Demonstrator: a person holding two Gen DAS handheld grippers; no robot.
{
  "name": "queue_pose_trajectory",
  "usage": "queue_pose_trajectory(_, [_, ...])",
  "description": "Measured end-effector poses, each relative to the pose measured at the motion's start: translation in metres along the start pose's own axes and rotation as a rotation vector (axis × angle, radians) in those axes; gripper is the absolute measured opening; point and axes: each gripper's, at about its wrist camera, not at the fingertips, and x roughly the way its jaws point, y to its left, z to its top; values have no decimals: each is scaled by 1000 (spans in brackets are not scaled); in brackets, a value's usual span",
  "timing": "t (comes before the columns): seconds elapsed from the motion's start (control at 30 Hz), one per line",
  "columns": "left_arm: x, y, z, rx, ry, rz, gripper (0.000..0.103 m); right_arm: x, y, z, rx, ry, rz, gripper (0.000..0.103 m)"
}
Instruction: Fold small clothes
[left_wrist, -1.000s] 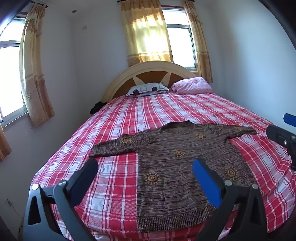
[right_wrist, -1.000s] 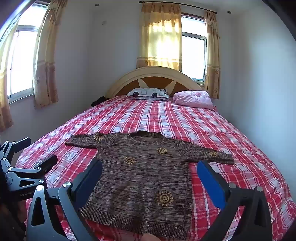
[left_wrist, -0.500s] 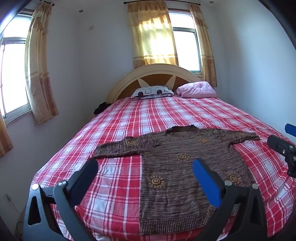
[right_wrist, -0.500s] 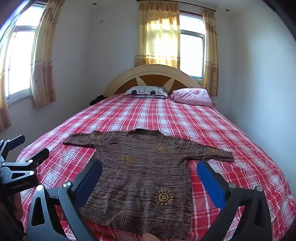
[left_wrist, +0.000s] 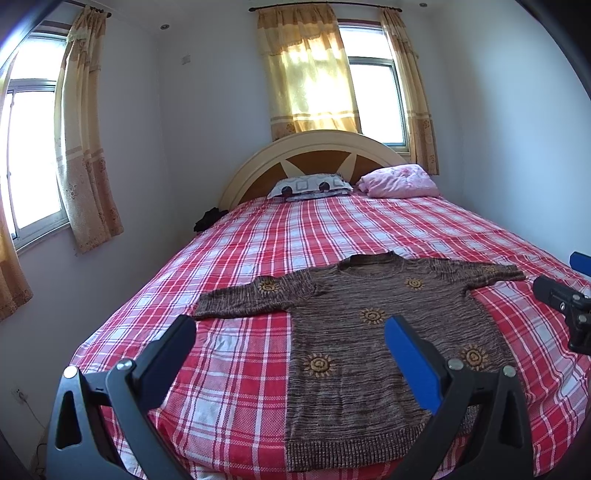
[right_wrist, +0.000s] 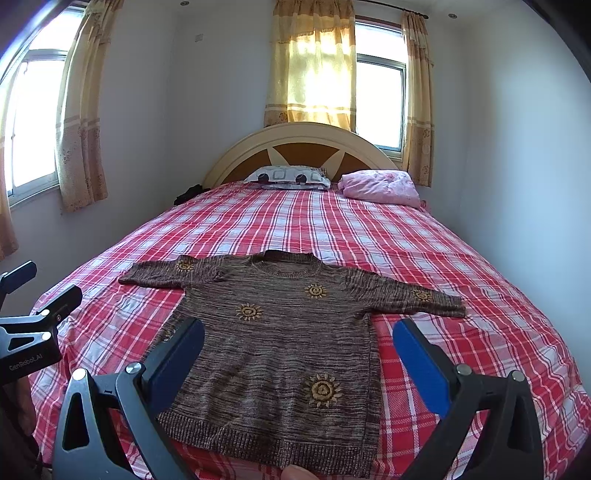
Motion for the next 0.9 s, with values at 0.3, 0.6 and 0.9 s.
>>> queue_pose_trajectory(0.3, [2, 2, 1, -4, 2, 4, 103, 0, -1, 0, 2, 0, 0, 102])
queue_pose_trajectory(0.6, [2, 2, 1, -7, 0, 8, 103, 2, -2, -1, 3, 0, -1, 102])
queue_pose_trajectory(0.9, [2, 3, 1, -5, -1, 8, 103, 2, -1, -2, 4, 0, -4, 102])
